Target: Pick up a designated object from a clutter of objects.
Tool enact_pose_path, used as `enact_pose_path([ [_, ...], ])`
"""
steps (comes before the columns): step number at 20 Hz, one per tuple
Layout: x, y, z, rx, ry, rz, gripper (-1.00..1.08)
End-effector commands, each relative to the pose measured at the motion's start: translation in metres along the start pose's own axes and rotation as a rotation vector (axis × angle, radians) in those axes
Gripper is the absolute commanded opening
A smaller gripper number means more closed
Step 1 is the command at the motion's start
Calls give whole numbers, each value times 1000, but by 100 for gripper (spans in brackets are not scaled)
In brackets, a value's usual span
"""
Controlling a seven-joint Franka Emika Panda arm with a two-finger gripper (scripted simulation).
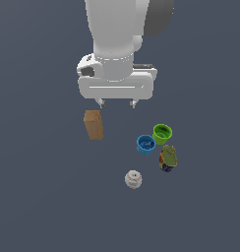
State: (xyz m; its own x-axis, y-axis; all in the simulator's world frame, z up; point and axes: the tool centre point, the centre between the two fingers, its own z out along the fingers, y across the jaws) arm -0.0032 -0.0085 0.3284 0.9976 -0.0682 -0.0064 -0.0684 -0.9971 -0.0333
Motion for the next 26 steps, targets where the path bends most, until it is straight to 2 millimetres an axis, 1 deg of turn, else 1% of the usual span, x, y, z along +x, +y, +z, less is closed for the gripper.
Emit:
enact_pose_path([
  [1, 0, 0, 0, 0, 0, 0, 100],
  [4, 0, 3, 1, -1, -2, 10, 100],
  [10, 0, 17, 7, -8, -11, 58, 100],
  [15, 1, 16, 7, -8, -10, 58, 100],
  [18, 3, 12, 11, -10, -10, 59, 100],
  [21, 9, 3, 19, -15, -10, 60, 100],
  [26, 22, -22, 41, -25, -8, 63, 100],
])
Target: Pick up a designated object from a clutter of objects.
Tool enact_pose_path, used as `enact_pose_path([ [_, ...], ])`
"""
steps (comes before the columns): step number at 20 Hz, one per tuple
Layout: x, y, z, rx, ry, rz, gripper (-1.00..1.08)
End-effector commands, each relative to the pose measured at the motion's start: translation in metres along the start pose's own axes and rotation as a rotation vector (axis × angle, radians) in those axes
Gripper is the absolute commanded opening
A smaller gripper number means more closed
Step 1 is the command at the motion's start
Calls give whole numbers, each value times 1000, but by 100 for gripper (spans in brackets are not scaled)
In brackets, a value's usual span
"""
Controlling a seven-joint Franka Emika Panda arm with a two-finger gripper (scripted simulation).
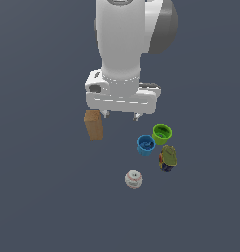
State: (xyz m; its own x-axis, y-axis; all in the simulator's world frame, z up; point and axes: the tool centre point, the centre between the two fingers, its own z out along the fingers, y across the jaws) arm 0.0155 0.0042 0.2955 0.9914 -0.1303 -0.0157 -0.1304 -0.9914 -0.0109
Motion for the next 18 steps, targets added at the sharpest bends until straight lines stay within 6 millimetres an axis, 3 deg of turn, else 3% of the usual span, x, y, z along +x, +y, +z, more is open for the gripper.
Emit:
enact_pose_path([
  [1, 6, -16, 13, -5, 1, 1, 100],
  [5, 17, -51, 42, -14, 4, 3, 100],
  [10, 25, -107, 90, -21, 10, 5, 100],
  [18, 20, -181, 155, -17, 15, 8, 100],
])
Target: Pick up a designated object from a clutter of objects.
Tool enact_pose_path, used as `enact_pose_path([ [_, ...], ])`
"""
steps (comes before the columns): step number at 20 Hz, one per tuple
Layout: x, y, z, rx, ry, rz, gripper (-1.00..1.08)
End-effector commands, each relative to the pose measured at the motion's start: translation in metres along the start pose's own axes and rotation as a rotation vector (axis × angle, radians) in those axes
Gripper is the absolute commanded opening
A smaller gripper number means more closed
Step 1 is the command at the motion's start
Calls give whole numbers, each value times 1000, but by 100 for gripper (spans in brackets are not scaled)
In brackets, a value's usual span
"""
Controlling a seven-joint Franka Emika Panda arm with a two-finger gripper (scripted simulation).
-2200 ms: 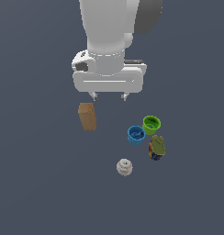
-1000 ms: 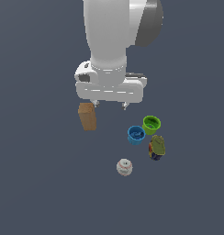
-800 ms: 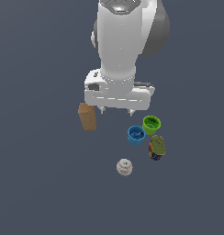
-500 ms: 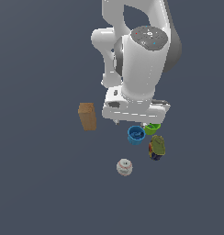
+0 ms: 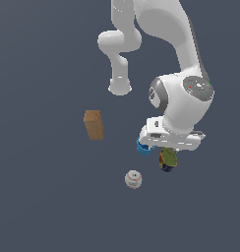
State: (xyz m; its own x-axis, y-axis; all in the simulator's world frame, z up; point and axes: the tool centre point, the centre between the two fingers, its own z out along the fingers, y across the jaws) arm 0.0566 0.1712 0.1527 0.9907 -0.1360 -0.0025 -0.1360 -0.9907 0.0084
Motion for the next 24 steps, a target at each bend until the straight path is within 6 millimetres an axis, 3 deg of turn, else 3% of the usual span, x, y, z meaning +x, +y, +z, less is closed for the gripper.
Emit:
enact_pose_path([
  [1, -3, -18, 16, 3, 2, 3, 100],
  [9, -11, -48, 43, 8, 3, 5, 100],
  [16, -12, -48, 49, 8, 1, 3, 100],
  [24, -13, -49, 87, 8, 2, 4, 100],
])
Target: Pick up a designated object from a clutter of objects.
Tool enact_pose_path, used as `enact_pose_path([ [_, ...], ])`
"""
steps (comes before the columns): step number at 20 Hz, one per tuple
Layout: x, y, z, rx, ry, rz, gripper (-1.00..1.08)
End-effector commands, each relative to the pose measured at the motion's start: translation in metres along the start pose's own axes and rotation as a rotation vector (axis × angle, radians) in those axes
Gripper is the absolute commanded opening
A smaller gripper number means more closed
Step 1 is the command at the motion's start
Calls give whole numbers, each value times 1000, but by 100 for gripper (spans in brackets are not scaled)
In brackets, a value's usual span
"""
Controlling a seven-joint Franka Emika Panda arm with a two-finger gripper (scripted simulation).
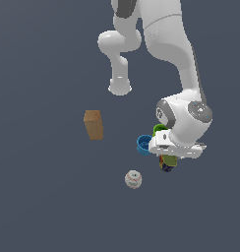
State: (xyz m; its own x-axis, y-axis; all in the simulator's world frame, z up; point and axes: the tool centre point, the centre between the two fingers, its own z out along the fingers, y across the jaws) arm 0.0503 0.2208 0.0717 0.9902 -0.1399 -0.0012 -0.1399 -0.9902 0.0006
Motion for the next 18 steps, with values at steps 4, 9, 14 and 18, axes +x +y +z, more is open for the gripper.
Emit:
enact_pose_path([
  [4, 1, -1, 13, 1, 1, 1, 100],
  [9, 1, -1, 13, 1, 1, 1, -100],
  [14, 1, -1, 13, 1, 1, 1, -100],
  [18, 1, 0, 12, 1, 1, 1, -100],
])
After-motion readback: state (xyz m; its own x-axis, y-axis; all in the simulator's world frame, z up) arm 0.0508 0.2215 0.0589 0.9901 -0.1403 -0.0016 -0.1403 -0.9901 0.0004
